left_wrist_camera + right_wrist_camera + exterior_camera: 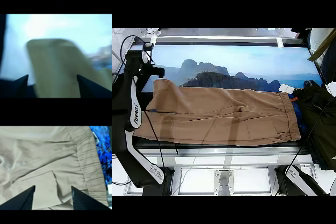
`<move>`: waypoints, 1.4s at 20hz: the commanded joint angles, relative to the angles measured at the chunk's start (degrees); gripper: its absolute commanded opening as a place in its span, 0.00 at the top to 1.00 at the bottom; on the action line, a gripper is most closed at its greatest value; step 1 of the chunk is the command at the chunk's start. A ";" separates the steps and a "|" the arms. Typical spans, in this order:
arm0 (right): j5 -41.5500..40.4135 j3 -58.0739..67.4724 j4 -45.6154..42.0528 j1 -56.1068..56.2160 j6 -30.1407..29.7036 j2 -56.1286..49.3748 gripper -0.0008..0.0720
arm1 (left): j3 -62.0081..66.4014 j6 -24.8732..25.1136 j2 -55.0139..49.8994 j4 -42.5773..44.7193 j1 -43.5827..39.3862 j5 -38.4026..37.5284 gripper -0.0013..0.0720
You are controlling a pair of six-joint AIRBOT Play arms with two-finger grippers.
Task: Fold the clothes and pants, and hang the long-sleeved shirts on hangers.
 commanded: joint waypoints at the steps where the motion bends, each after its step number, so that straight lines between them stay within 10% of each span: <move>1: 0.02 0.07 -1.16 0.04 -0.42 -0.02 0.29 | 0.04 -6.95 0.90 6.80 4.28 -5.62 0.02; 4: -0.04 0.04 -1.49 0.04 -1.31 -0.02 0.29 | -0.76 -10.49 0.94 0.90 11.52 -11.17 0.02; 10: -0.44 0.04 -1.42 0.04 -1.31 -0.02 0.29 | -6.32 -3.56 1.14 -38.73 25.57 -28.76 0.02; 14: -0.37 0.07 -1.44 0.04 -1.92 -0.04 0.29 | -15.50 -2.71 9.86 -42.03 30.69 -30.23 0.02; 21: -0.55 0.04 -1.42 0.04 -7.37 -0.04 0.29 | -55.21 -6.25 35.85 -48.19 35.17 0.63 0.02; 28: -0.35 0.04 -1.46 0.04 -12.35 -0.02 0.29 | -73.35 -5.51 39.80 -62.27 29.46 22.32 0.02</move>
